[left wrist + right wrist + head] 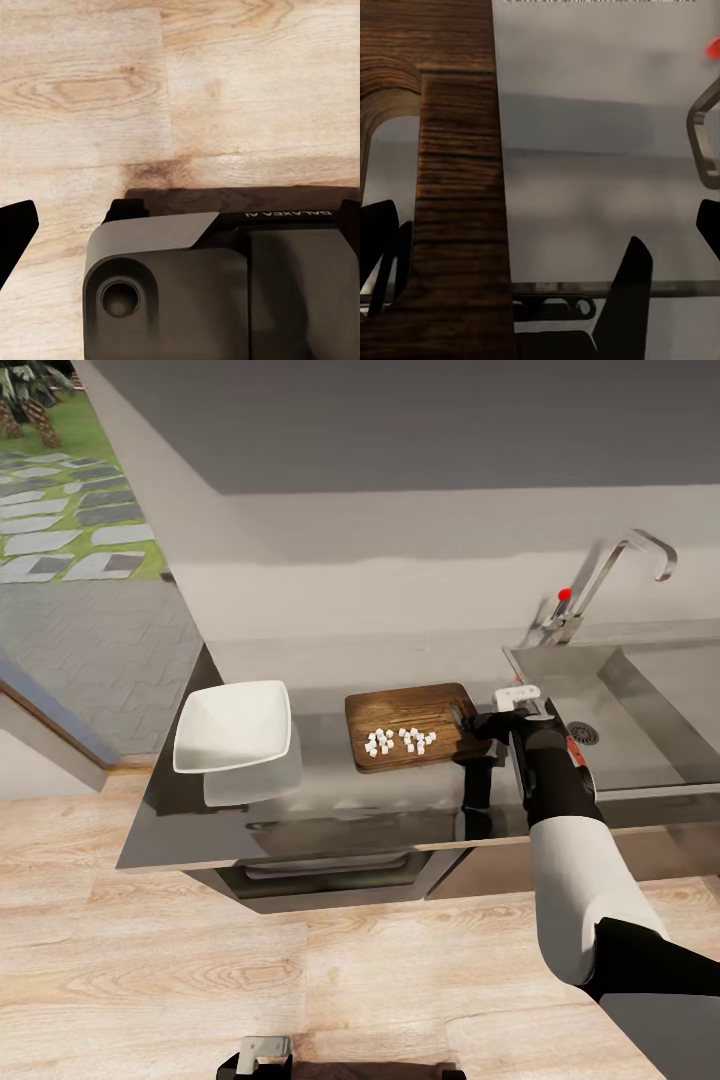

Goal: In the kitchen, take the Vidalia onion out of the sink, dice it on the chopping board with the paring knife, put the diced onion into the bowl on the countertop, then place both the paring knife and the chopping board into the sink.

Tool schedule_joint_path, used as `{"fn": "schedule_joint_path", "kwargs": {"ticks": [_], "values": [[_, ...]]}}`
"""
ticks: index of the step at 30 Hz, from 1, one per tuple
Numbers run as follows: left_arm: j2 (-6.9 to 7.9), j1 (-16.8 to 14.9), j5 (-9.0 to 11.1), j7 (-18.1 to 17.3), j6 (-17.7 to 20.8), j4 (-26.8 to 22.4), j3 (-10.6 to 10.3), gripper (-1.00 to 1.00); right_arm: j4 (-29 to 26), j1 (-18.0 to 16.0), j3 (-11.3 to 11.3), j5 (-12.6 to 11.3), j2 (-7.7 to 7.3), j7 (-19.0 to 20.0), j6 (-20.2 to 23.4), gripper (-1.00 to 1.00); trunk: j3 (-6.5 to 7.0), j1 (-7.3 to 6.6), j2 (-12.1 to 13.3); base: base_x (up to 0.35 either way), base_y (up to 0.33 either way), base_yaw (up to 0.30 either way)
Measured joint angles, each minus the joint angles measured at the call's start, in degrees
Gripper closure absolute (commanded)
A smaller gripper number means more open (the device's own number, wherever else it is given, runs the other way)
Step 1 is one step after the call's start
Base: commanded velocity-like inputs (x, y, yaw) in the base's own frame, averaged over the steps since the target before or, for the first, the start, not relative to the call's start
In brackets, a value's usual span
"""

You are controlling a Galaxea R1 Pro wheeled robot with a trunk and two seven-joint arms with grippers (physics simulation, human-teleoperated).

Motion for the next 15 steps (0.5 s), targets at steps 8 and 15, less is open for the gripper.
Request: {"fn": "schedule_joint_path", "kwargs": {"ticks": [8, 15], "values": [[0.00, 0.0, 0.0, 0.0, 0.0, 0.0, 0.0, -1.00, 0.2, 0.0, 0.0, 0.2, 0.02, 0.0, -0.6, -1.00, 0.00, 0.00, 0.0, 0.007, 0.000, 0.000], [0.00, 0.0, 0.0, 0.0, 0.0, 0.0, 0.0, -1.00, 0.9, 0.0, 0.0, -0.1, 0.06, 0.0, -0.7, -1.00, 0.00, -0.01, 0.0, 0.151, 0.029, 0.000]]}}
